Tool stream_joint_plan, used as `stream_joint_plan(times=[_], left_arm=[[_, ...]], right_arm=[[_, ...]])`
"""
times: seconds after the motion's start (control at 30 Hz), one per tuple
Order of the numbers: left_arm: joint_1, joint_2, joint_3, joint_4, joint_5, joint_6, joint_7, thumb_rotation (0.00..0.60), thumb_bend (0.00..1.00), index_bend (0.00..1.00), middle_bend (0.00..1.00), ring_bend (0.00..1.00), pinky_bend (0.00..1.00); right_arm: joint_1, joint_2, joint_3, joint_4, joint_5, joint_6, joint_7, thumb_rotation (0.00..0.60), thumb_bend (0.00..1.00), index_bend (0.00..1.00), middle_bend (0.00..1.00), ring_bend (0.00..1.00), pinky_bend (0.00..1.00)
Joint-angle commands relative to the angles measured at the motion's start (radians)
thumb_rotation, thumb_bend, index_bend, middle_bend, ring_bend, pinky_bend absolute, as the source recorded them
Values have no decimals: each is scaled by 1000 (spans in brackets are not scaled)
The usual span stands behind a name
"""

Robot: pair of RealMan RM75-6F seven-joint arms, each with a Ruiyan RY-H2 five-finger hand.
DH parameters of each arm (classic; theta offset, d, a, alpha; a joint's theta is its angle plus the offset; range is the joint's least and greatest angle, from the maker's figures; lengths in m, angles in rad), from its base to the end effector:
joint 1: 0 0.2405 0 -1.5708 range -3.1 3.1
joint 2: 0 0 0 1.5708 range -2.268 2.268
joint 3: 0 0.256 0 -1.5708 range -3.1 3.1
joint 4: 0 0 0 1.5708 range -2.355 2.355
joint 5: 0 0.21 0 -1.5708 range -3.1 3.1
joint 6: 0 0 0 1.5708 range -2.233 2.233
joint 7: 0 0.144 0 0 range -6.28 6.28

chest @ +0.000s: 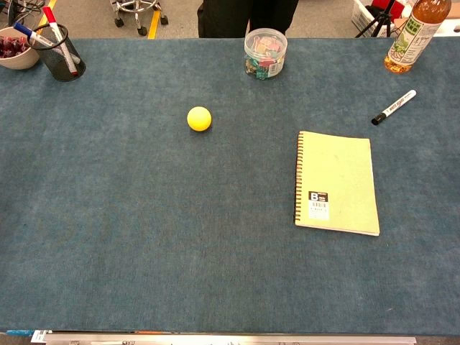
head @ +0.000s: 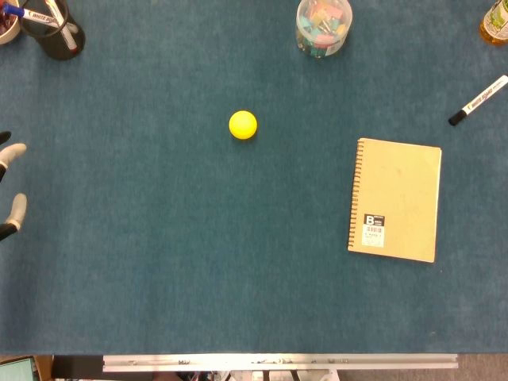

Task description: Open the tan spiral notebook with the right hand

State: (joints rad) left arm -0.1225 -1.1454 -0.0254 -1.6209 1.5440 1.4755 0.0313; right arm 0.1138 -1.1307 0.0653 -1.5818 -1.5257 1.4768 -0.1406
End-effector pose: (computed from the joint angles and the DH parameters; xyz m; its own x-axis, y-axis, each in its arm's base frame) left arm -0.2966 0.1866 0.1428 0.3980 0.0221 0.9171 0.9145 -0.0891 -0.3947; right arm -0.3063 -0.1935 0.1579 0.5359 0.0265 0.8438 -0.8420 -0.0562 0.5365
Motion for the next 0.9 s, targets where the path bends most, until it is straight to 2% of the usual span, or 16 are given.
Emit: stream_joint_plan(times=[0.03,0.37,0.53,0.77,0.9], left_arm=[[0,0,1,0,-1,0,0,600,398,201,126,142,202],[3,1,4,-3,-3,-2,3,600,398,201,126,142,202],[2,0,7,-4,1,-4,4,600,398,201,126,142,202],[8,5,11,-6,-1,-2,3,600,398,201,126,142,202],[12,9,15,-6,-7,-5,-1,600,398,201,126,142,202]], right_arm=[[2,0,1,-1,0,-3,-1,600,264,471,353,287,302],[39,-4,-25,7,-63,-50,4,600,262,470,353,288,302],[76,-24,-53,31,-112,-107,-8,600,184,470,353,278,291],[139,-91,-76,116,-179,-178,-33,600,131,468,285,132,144],[171,-135,-89,163,-204,-217,-47,600,122,385,236,62,95]])
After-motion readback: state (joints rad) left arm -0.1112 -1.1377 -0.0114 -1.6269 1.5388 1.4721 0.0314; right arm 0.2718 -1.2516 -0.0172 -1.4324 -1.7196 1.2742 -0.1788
